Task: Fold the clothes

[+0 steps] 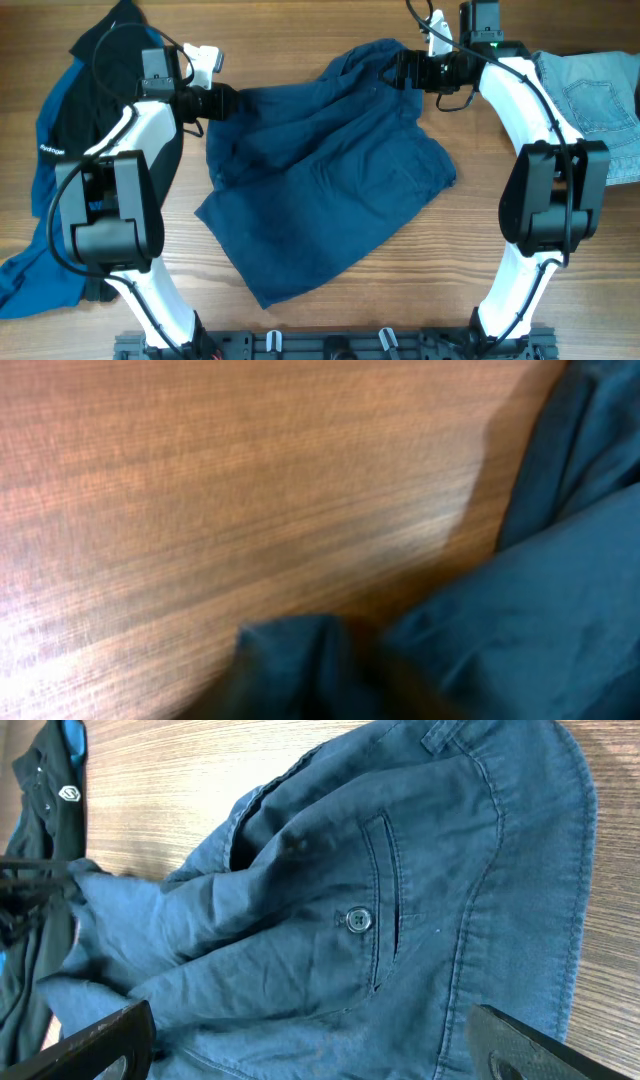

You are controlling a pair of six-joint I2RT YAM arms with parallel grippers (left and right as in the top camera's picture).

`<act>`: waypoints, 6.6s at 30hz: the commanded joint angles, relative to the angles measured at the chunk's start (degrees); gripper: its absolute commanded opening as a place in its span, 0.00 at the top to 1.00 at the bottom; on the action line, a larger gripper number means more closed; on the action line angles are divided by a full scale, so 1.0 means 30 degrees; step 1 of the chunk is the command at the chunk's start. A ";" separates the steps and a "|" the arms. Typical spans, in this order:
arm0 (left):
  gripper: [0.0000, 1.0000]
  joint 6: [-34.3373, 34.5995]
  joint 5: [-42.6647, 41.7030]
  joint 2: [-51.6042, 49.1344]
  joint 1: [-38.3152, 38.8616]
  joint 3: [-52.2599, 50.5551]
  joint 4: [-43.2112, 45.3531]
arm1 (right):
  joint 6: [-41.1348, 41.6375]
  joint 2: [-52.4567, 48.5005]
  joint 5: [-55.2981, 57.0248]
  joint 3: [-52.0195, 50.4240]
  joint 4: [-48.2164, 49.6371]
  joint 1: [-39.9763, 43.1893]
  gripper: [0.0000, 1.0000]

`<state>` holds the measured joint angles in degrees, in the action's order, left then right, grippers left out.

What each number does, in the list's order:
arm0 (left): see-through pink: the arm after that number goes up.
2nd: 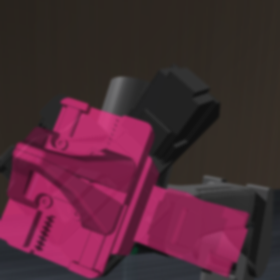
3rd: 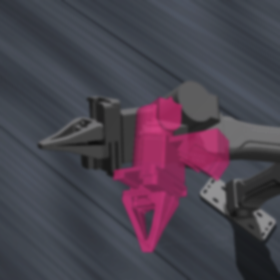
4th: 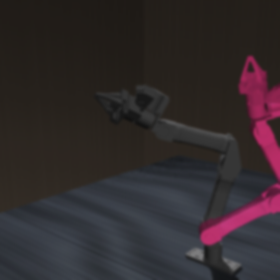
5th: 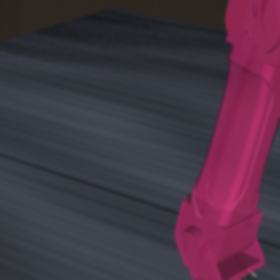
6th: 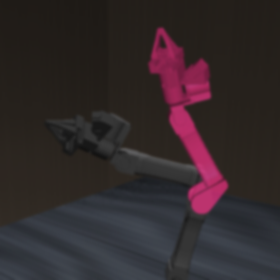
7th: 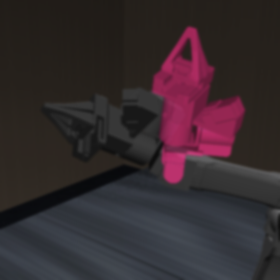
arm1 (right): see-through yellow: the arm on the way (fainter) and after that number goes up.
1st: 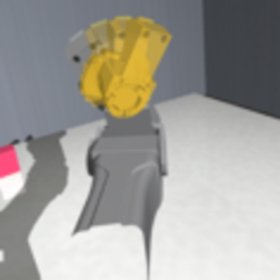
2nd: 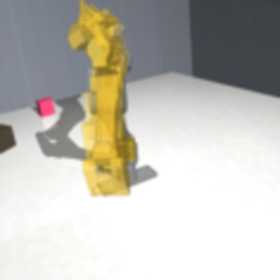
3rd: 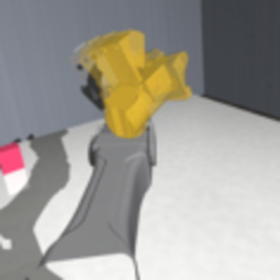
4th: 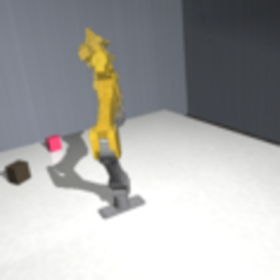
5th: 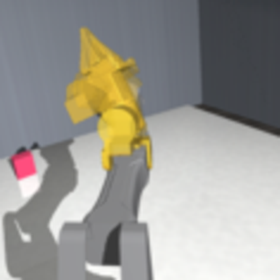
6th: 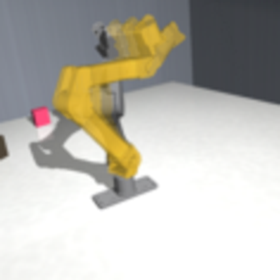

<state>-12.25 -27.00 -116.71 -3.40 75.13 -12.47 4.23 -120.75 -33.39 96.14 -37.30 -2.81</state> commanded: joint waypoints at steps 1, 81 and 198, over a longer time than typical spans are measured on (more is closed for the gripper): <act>0.89 0.0685 0.0182 -0.0175 -0.0073 0.0066 0.1158 | -0.0423 0.0255 0.0182 0.0204 -0.0015 0.0029 0.00; 0.88 0.0750 -0.0925 -0.4386 0.1377 0.4065 -0.3417 | -0.0918 0.0255 0.0627 0.0204 -0.0240 0.0029 0.00; 0.96 1.8323 0.6091 1.3981 0.4459 -1.1672 -1.0550 | 0.6295 1.1562 0.5486 -1.4309 -0.0546 0.3424 0.96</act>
<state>55.79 -5.91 -75.75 18.13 37.21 -44.07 21.87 -92.71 -16.16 52.31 -36.47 5.02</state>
